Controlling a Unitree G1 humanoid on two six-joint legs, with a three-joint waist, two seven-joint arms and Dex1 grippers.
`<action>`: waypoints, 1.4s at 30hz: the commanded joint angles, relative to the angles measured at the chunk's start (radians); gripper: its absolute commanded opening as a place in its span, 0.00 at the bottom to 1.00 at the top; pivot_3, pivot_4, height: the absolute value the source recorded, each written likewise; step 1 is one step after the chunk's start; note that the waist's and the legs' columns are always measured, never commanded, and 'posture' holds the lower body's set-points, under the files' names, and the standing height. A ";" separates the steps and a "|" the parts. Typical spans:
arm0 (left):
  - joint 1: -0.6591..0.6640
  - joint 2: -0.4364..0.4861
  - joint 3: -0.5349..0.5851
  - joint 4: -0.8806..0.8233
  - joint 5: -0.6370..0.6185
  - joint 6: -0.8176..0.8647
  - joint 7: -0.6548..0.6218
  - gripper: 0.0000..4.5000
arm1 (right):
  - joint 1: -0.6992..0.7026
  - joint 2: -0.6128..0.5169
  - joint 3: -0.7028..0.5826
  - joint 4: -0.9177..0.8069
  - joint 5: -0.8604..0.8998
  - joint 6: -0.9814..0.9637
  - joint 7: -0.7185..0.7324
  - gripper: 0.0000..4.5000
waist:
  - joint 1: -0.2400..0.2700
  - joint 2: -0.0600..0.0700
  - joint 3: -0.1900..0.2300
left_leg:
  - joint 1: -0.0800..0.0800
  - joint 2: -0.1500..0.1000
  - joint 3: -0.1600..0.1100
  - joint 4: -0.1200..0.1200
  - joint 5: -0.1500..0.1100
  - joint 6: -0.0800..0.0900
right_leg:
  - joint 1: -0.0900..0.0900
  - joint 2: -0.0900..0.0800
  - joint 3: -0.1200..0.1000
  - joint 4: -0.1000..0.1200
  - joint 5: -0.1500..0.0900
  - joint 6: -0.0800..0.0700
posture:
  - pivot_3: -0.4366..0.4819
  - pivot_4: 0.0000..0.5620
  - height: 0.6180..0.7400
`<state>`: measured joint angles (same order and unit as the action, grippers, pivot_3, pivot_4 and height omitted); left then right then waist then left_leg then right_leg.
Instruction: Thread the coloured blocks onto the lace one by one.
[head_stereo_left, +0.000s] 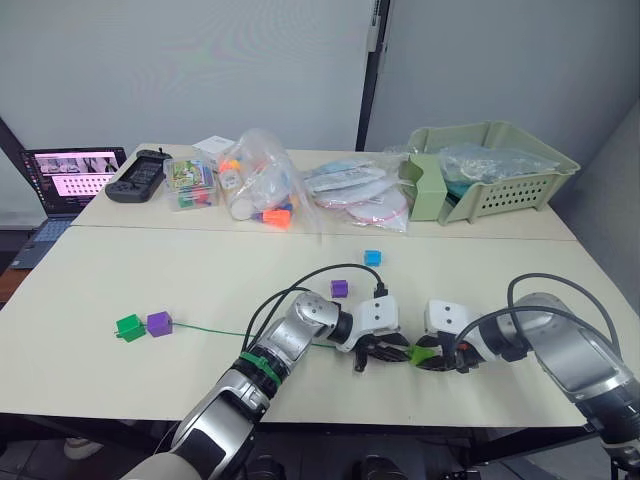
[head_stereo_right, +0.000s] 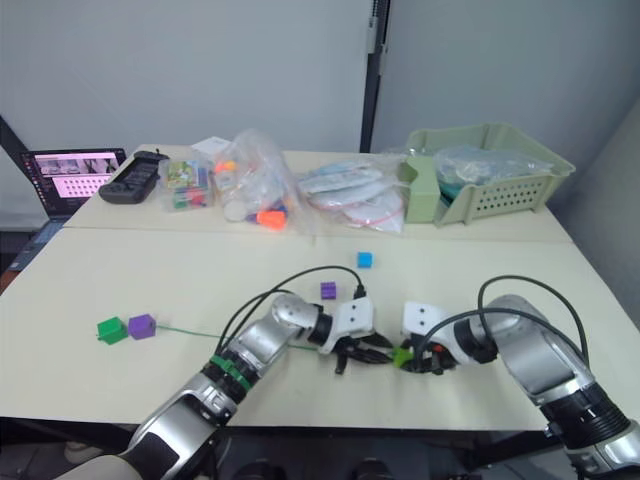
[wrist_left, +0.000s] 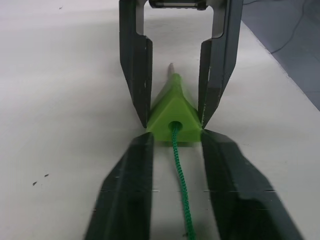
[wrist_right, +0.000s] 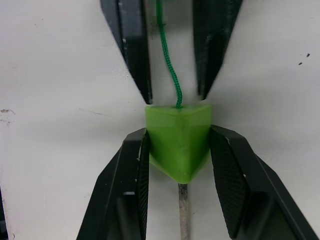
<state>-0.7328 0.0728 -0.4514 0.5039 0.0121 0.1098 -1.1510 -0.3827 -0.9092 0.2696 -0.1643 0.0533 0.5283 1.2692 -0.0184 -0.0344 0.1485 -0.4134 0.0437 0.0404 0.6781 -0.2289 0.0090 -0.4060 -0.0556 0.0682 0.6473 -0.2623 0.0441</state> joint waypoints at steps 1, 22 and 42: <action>0.003 0.022 0.034 -0.062 -0.028 0.002 0.001 0.69 | 0.004 0.026 0.005 -0.032 0.023 0.025 -0.016 0.28 | -0.002 0.000 0.000 | 0.000 0.000 0.000 0.000 0.000 0.000 | 0.000 0.000 0.000 0.000 0.000 0.000 | 0.48 0.27 0.94; -0.018 -0.067 -0.011 0.027 -0.008 -0.123 -0.014 1.00 | 0.340 -0.162 -0.387 -0.349 0.208 0.281 -0.122 0.99 | 0.028 0.000 0.000 | -0.002 -0.002 0.000 0.001 0.000 0.000 | 0.000 -0.002 0.000 -0.001 0.000 0.001 | 0.48 0.27 0.94; -0.075 -0.123 -0.044 0.254 0.082 -0.210 0.019 0.30 | 0.359 -0.152 -0.398 -0.350 0.239 0.271 -0.245 1.00 | 0.028 0.000 0.001 | -0.003 -0.004 -0.002 0.001 0.000 0.000 | 0.000 -0.003 0.000 -0.001 -0.001 0.002 | 0.48 0.27 0.94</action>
<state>-0.8076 -0.0503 -0.4887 0.7619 0.0805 -0.0916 -1.1241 0.0080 -1.0559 -0.1448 -0.5280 0.2967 0.8356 1.0303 0.0092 -0.0345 0.1491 -0.4158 0.0396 0.0386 0.6790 -0.2289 0.0091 -0.4056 -0.0585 0.0684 0.6461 -0.2631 0.0457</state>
